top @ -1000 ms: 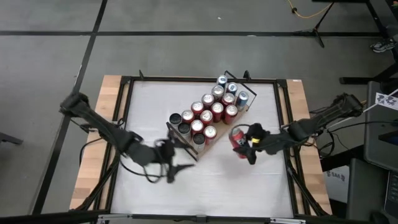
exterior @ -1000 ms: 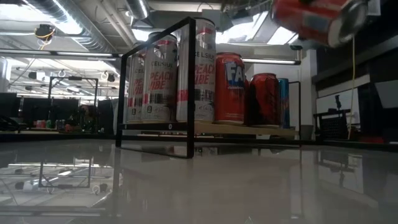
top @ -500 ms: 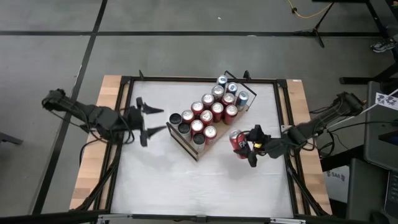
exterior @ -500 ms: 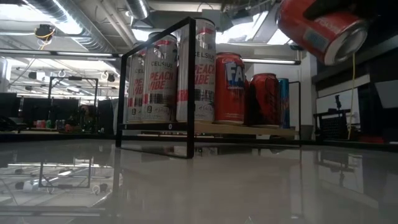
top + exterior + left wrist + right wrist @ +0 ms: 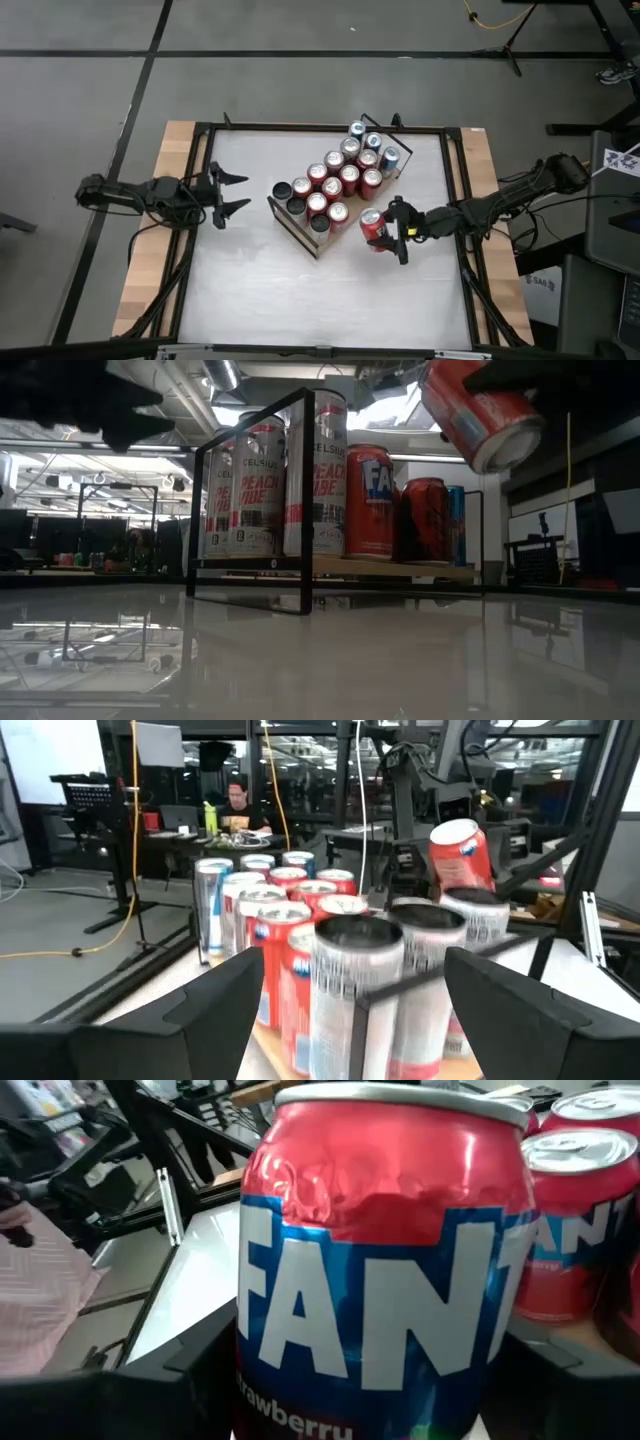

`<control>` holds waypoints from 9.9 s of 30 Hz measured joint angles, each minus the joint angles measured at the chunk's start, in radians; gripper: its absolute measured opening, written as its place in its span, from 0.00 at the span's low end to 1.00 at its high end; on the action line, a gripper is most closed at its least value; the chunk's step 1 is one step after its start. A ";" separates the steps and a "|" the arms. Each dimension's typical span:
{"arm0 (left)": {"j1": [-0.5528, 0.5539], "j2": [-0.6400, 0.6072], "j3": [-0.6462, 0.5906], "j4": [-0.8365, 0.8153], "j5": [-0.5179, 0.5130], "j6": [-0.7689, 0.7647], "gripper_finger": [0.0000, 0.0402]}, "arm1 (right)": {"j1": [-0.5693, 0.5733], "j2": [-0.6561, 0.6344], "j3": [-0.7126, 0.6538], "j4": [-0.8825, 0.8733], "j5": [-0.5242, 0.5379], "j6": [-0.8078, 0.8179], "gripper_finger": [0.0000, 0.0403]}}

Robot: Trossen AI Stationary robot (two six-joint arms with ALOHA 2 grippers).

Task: Place canned beverage on shelf
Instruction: Put the orange soda can on the shelf aligned with the other orange soda can

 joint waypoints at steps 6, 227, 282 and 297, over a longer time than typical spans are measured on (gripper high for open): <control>0.001 -0.093 -0.102 0.000 0.010 0.000 0.76 | -0.009 0.000 -0.114 0.201 -0.018 -0.071 0.72; 0.001 -0.092 -0.152 0.018 -0.033 0.008 0.76 | -0.189 0.131 0.302 -0.821 -0.490 -0.985 0.90; 0.001 -0.091 -0.152 0.018 -0.033 0.008 0.76 | -0.186 0.221 0.302 -0.786 -0.472 -0.945 0.76; 0.001 -0.092 -0.152 0.018 -0.033 0.008 0.76 | -0.186 0.222 0.301 -0.755 -0.308 -0.732 0.72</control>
